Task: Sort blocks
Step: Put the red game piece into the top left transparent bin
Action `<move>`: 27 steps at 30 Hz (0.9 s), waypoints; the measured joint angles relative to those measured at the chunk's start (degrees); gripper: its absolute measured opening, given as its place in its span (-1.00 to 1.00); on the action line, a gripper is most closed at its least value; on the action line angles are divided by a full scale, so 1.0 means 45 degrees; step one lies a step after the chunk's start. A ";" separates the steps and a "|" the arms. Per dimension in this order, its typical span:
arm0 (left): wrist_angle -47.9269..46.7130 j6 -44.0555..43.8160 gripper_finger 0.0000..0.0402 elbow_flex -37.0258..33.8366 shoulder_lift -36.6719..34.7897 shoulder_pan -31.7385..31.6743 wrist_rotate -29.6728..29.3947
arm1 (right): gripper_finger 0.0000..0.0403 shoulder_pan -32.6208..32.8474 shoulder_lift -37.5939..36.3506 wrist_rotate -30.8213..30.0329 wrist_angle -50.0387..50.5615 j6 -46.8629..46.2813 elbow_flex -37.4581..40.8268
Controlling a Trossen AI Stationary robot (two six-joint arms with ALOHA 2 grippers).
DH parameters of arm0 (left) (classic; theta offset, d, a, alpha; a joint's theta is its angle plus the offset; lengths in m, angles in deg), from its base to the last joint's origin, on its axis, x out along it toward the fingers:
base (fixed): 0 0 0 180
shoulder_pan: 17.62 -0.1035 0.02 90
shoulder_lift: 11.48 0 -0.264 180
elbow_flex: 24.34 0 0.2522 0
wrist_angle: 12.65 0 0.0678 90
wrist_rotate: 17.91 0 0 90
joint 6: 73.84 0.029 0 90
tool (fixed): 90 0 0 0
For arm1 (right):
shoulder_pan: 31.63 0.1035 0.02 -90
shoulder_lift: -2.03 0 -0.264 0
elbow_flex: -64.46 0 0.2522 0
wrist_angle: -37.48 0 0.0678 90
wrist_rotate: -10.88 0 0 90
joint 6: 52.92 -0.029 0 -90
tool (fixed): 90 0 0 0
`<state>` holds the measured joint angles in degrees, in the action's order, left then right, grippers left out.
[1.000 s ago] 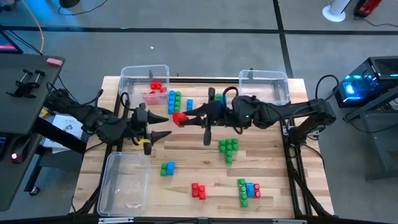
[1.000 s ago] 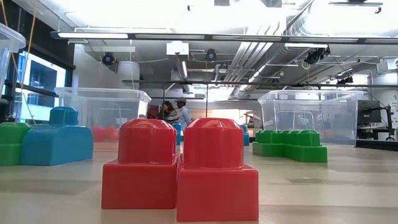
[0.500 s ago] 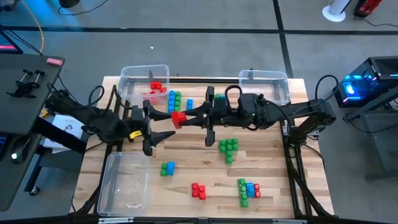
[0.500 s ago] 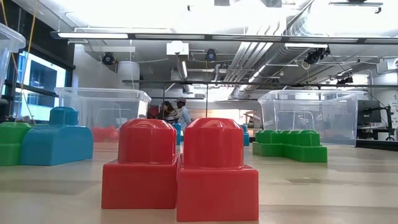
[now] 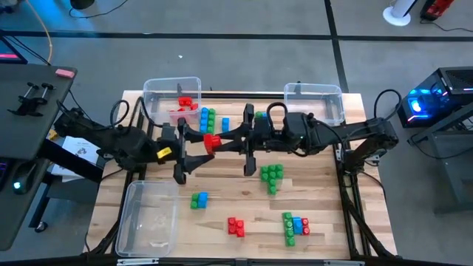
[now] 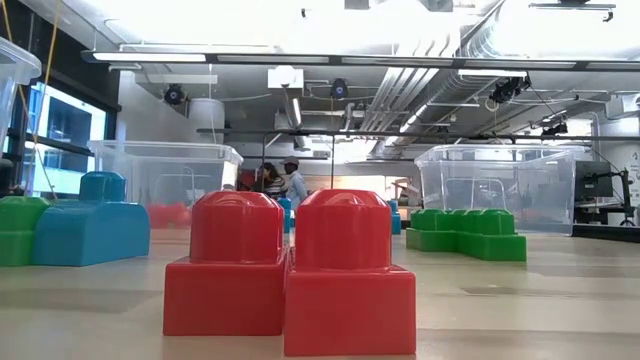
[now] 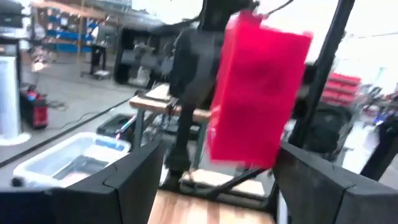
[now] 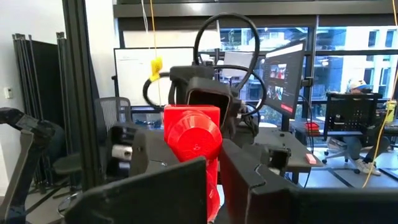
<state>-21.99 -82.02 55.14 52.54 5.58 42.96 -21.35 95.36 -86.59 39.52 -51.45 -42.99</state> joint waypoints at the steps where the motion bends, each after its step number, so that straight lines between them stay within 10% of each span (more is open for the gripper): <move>1: 0.0180 0.0070 0.40 0.0000 -0.0011 0.0000 0.0098 | -1.00 0.0000 0.0016 0.0000 0.0004 0.0002 0.0000; 15: 0.0335 0.0218 0.34 0.0000 -0.0007 -0.0238 0.0122 | -1.00 0.0010 0.0354 0.0053 -0.0477 -0.0304 -0.0003; 27: 0.0341 0.0524 -0.59 -0.0010 -0.0012 -0.0223 -0.0315 | -1.00 0.0010 0.0622 -0.0306 -0.0892 -0.0418 -0.0015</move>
<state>-20.46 -79.66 55.09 52.49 4.58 41.54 -21.30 98.16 -87.96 35.51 -53.33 -43.06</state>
